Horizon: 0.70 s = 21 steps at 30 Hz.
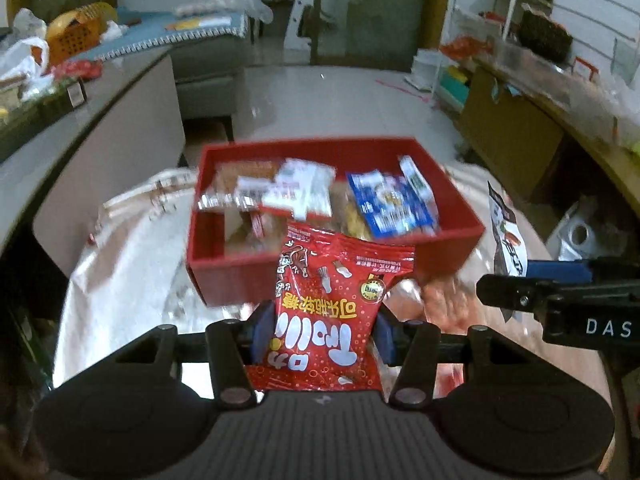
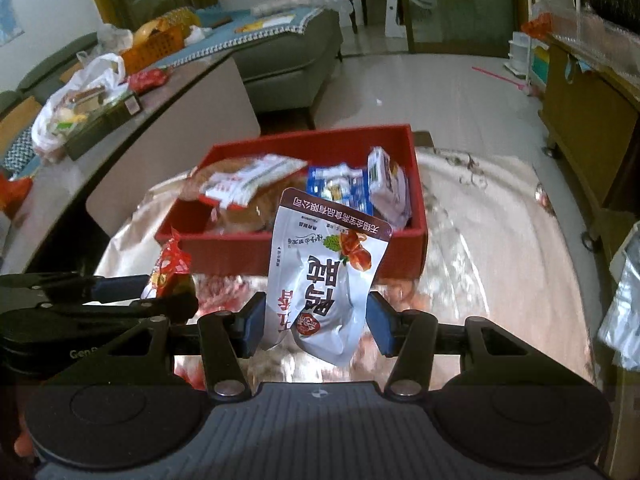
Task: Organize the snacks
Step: 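Carry the red candy bag and white pouch with both tools over the red box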
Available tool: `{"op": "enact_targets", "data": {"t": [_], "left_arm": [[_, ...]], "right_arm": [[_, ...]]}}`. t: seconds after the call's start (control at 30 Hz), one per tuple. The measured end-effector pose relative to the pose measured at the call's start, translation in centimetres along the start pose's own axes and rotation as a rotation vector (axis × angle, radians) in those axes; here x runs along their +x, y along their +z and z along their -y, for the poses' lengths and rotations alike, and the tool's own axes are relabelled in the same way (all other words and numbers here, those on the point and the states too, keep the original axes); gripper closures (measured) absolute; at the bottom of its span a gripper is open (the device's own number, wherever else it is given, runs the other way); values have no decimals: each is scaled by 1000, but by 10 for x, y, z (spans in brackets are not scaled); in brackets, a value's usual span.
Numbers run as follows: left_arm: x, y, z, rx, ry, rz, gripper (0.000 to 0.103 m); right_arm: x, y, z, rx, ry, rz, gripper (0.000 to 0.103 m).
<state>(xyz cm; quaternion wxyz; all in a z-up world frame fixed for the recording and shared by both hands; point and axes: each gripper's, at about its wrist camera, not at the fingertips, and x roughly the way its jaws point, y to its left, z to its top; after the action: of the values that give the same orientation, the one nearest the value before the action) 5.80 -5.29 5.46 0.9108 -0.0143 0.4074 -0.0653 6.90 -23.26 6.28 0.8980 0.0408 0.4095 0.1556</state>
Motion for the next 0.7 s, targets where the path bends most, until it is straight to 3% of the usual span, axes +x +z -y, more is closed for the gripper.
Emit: {"op": "enact_targets", "data": {"t": [0.33, 0.7], "left_arm": [[25, 49, -10, -79, 41, 75, 59], [75, 85, -14, -95, 98, 74, 58]], "right_arm": [[21, 46, 7, 17, 25, 56, 42], [61, 83, 16, 21, 19, 52, 42]]}}
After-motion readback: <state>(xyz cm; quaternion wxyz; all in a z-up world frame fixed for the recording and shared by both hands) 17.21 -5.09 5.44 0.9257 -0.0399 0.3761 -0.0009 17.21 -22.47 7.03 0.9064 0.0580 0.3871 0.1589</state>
